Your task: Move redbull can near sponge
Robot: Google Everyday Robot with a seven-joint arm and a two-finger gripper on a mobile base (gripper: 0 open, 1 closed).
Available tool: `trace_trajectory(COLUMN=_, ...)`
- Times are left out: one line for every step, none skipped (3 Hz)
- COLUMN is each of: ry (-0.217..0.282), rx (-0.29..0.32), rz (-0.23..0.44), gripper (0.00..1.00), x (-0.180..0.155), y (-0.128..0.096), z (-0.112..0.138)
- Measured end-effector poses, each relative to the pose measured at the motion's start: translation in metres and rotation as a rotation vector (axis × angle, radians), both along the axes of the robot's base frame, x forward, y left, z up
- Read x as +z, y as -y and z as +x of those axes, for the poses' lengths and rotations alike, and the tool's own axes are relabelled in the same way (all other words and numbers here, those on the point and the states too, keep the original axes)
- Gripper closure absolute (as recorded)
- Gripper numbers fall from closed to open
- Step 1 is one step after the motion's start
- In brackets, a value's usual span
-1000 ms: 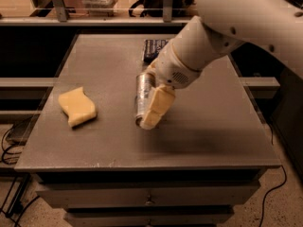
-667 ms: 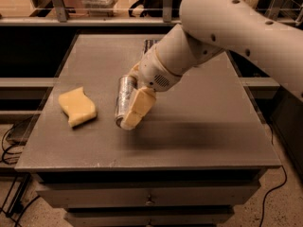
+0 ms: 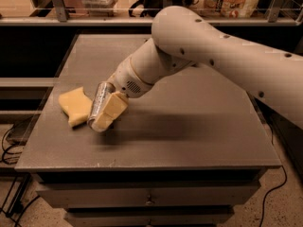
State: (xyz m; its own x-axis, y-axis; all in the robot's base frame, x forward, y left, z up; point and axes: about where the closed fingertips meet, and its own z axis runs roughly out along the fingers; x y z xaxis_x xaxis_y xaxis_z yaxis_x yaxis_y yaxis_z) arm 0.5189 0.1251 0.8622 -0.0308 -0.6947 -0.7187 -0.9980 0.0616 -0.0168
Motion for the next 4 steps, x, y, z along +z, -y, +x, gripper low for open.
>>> trace_trajectory(ry=-0.025, rx=-0.015, rz=0.022, gripper=0.36, x=-0.008, y=-0.017, z=0.003)
trace_trajectory(ry=-0.044, rx=-0.036, rz=0.028, gripper=0.12, x=-0.016, y=-0.023, z=0.005)
trace_trajectory(ry=-0.046, rx=-0.047, rz=0.03, gripper=0.0, x=-0.017, y=-0.024, z=0.005)
trace_trajectory(ry=-0.067, rx=-0.007, rz=0.033, gripper=0.0, x=-0.011, y=-0.027, z=0.001)
